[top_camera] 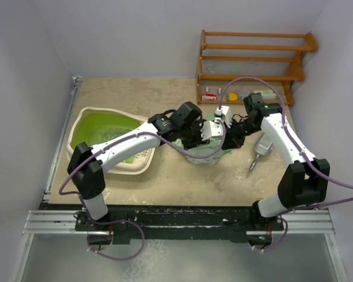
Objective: Fill the litter box with clean litter
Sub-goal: Close the cat litter bag at the center of the board.
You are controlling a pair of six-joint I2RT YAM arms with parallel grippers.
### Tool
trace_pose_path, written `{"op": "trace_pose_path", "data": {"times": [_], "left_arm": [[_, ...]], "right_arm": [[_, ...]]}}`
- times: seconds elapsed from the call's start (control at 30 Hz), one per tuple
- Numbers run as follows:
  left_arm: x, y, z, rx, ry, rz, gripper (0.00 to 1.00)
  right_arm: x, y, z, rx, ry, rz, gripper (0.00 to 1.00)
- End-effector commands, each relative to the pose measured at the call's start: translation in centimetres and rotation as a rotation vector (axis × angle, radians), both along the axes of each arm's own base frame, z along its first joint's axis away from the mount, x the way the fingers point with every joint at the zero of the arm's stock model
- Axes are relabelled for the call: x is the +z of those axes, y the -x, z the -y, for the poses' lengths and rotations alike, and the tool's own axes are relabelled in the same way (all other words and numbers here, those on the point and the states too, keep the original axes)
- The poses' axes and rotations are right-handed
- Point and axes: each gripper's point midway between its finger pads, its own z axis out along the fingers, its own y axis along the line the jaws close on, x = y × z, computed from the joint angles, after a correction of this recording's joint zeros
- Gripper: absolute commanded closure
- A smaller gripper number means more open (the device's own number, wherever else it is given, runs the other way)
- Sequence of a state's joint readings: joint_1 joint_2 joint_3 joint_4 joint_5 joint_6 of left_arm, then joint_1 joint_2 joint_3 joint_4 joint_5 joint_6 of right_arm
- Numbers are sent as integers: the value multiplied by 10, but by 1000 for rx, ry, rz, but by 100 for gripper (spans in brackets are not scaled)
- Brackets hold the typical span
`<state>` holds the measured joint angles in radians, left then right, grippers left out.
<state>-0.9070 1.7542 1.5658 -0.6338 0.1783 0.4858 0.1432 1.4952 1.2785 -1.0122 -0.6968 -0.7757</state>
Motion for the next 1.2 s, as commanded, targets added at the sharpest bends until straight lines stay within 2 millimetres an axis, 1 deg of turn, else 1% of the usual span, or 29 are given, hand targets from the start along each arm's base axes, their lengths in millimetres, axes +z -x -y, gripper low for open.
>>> {"op": "trace_pose_path", "data": {"times": [0.0,0.03,0.07,0.1,0.2,0.27,0.43,0.5,0.57,0.67,0.73,0.83,0.9,0.93,1.0,1.03,1.07,1.1,1.13,1.17], "left_arm": [[34,11,18,-53,108,21,55],[43,12,20,-54,135,29,48],[50,12,21,-54,154,37,46],[54,14,22,-58,164,40,40],[61,20,25,-76,180,25,33],[64,24,27,-86,189,17,31],[60,31,29,-114,182,4,29],[63,31,28,-115,184,16,28],[64,26,23,-98,167,49,28],[50,17,17,-79,118,84,27],[37,7,16,-49,89,116,27],[31,-9,21,-9,105,181,27],[18,-8,24,-36,90,172,28],[6,-8,25,-45,69,152,29],[-11,-8,26,-57,27,124,33],[-17,-10,25,-53,8,126,39],[-22,-13,24,-53,-16,132,55],[-25,-18,22,-43,-41,139,91],[-25,-24,18,-28,-67,142,96],[-23,-30,14,-7,-72,139,97]], "right_arm": [[17,-11,3,-16,11,45,100],[17,-12,4,-15,13,48,100],[18,-12,4,-14,14,48,100],[19,-13,4,-15,15,52,100],[20,-15,4,-15,16,61,100],[21,-17,5,-16,20,68,100],[23,-20,4,-16,20,80,100],[23,-21,4,-16,18,80,100],[24,-21,4,-15,17,77,100],[25,-20,3,-14,13,75,100],[24,-19,3,-11,13,72,100],[24,-16,4,-5,15,66,100],[25,-15,4,-4,15,68,100],[26,-15,4,-3,14,71,100],[28,-14,4,-4,15,76,100],[29,-14,5,-4,17,77,100],[28,-13,6,-4,26,76,99],[26,-9,8,-3,35,67,99],[24,-5,10,-1,46,56,97],[21,-4,13,-3,65,58,95]]}}
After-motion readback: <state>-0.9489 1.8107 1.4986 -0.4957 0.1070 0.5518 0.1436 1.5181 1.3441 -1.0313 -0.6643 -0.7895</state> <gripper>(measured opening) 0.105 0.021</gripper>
